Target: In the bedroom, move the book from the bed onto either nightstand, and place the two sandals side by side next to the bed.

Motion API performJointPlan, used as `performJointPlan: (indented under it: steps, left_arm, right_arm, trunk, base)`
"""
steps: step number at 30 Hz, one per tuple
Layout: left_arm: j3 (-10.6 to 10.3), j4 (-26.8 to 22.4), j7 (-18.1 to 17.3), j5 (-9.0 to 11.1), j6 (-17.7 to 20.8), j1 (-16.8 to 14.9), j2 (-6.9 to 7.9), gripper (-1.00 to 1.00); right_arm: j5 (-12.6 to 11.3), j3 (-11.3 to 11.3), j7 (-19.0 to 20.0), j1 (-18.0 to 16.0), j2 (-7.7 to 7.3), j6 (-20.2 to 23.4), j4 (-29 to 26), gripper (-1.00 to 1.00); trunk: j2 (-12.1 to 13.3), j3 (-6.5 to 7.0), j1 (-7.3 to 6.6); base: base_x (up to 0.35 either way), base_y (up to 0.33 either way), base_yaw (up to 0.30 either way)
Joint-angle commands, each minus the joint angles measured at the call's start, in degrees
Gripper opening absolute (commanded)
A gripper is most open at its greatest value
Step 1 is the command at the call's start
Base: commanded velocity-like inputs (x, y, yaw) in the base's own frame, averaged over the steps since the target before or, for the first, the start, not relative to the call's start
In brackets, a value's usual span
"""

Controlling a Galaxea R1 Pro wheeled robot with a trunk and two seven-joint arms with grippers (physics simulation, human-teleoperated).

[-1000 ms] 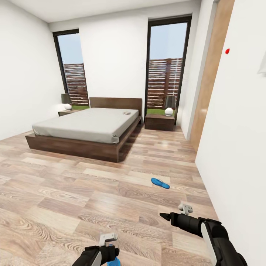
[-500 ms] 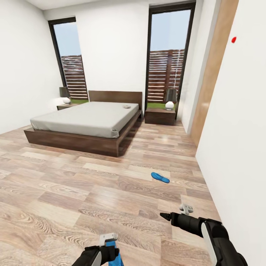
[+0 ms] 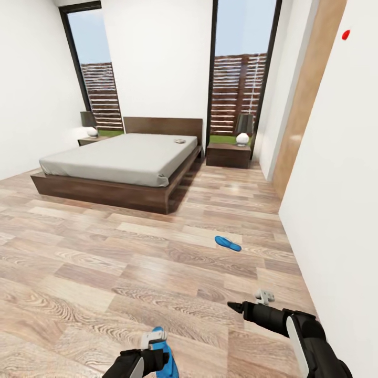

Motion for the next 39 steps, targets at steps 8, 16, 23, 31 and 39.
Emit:
performJointPlan:
  steps: [8,16,23,31,39]
  left_arm:
    - [0.3,-2.1,0.1,0.2,0.8,-0.1,-0.14,1.0]
    - [0.3,-10.4,0.2,3.2,5.6,-0.3,-0.18,1.0]
    - [0.3,-19.4,0.3,9.7,13.7,-0.3,-0.26,1.0]
    - [0.1,-21.1,0.7,10.9,14.9,-0.3,-0.39,1.0]
    - [0.1,-21.2,0.7,10.9,14.9,-0.3,-0.39,1.0]
  right_arm:
    - [-0.1,-0.1,0.3,0.0,0.1,0.4,-0.1,1.0]
    - [-0.1,-0.2,0.4,0.0,0.06,0.5,-0.3,1.0]
    - [-0.1,-0.2,0.5,0.0,0.07,0.5,-0.3,1.0]
    - [0.0,-0.2,0.4,0.0,0.05,0.5,-0.4,1.0]
    - [-0.1,-0.3,0.5,0.0,0.08,0.5,-0.4,1.0]
  trunk:
    - [-0.1,-1.83,0.19]
    - [-0.2,-3.61,0.4]
    - [-0.3,-5.16,0.58]
    - [-0.4,-6.93,0.78]
    - [-0.5,-8.7,0.99]
  base:
    - [0.0,0.0,0.0]
    - [0.0,0.0,0.0]
    - [0.0,0.0,0.0]
    - [0.0,0.0,0.0]
    - [0.0,0.0,0.0]
